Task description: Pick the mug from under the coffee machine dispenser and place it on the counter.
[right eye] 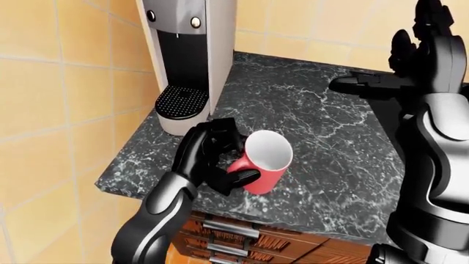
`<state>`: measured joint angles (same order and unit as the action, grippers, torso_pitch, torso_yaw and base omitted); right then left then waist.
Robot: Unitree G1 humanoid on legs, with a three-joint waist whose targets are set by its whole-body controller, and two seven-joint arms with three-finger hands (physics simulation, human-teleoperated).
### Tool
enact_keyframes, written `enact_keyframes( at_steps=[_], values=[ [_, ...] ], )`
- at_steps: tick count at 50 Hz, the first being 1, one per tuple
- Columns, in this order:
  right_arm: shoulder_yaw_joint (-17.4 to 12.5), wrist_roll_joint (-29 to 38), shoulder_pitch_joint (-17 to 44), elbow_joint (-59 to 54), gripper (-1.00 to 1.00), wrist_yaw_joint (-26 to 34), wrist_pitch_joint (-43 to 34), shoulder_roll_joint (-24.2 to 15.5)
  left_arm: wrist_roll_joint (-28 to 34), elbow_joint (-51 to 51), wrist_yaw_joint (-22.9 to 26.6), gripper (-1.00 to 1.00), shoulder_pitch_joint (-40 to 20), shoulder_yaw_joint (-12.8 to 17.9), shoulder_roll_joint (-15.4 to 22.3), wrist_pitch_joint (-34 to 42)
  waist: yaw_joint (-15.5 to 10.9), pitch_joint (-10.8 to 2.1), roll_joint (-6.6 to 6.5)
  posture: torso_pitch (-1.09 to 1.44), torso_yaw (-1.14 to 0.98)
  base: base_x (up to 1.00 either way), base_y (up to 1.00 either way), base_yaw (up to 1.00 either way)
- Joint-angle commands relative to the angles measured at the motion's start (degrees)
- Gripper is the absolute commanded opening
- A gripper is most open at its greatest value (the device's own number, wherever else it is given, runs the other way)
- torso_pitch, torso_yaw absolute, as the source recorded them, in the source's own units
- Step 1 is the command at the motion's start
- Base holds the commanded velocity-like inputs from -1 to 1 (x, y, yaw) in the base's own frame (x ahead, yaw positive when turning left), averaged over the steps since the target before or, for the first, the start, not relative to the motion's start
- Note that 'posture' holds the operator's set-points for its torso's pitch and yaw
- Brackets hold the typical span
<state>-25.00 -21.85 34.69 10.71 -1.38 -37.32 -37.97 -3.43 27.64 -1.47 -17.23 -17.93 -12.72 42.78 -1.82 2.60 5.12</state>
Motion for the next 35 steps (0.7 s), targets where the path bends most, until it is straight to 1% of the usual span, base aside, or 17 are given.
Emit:
enact_keyframes(
  at_steps=[1,3,4,6,7,14,32,34,35],
  values=[
    [-1.1,0.2,1.5,1.5,1.0,-0.1,1.7,-1.2,0.0,2.2,0.2,-0.62,-1.2,-0.4,-0.5,-1.6,0.0,-1.27,0.45,0.0,0.0,0.0,0.0,0.0],
    [-1.1,0.2,1.5,1.6,1.0,-0.1,1.7,-1.3,0.0,2.4,0.3,-0.55,-1.3,-0.4,-0.5,-1.3,0.0,-1.26,0.44,0.0,0.0,0.0,0.0,0.0],
    [-1.1,0.2,1.5,1.6,1.0,-0.1,1.7,-1.3,-0.1,2.5,0.3,-0.46,-1.3,-0.4,-0.6,-1.2,0.0,-1.26,0.44,0.0,0.0,0.0,0.0,0.0],
    [-1.1,0.2,1.4,1.6,1.0,-0.1,1.7,-1.3,-0.2,2.5,0.2,-0.42,-1.4,-0.2,-0.6,-1.0,0.0,-1.25,0.45,0.0,0.0,0.0,0.0,0.0],
    [-1.1,0.2,1.5,1.6,1.0,-0.2,1.6,-1.3,-0.2,2.6,0.2,-0.36,-1.5,-0.2,-0.6,-0.9,0.0,-1.25,0.45,0.0,0.0,0.0,0.0,0.0],
    [-1.1,0.2,1.5,1.9,1.0,-0.3,1.4,-1.3,-0.2,2.9,0.2,-0.19,-1.7,-0.2,-0.6,-0.5,0.0,-1.26,0.45,0.0,0.0,0.0,0.0,0.0],
    [-1.1,0.1,2.0,1.5,1.0,-0.2,1.4,-1.6,-0.2,3.3,0.3,-0.18,-2.2,-0.3,-0.7,0.3,0.0,-1.29,0.46,0.0,0.0,0.0,0.0,0.0],
    [-1.1,0.1,2.0,1.6,1.0,-0.2,1.2,-1.7,-0.1,3.4,0.3,-0.16,-2.2,-0.4,-0.7,0.3,0.0,-1.3,0.46,0.0,0.0,0.0,0.0,0.0],
    [-1.1,0.0,2.1,1.6,1.0,-0.3,1.2,-1.7,-0.2,3.4,0.4,0.02,-2.2,-0.3,-0.7,0.3,0.0,-1.29,0.46,0.0,0.0,0.0,0.0,0.0]
  ],
)
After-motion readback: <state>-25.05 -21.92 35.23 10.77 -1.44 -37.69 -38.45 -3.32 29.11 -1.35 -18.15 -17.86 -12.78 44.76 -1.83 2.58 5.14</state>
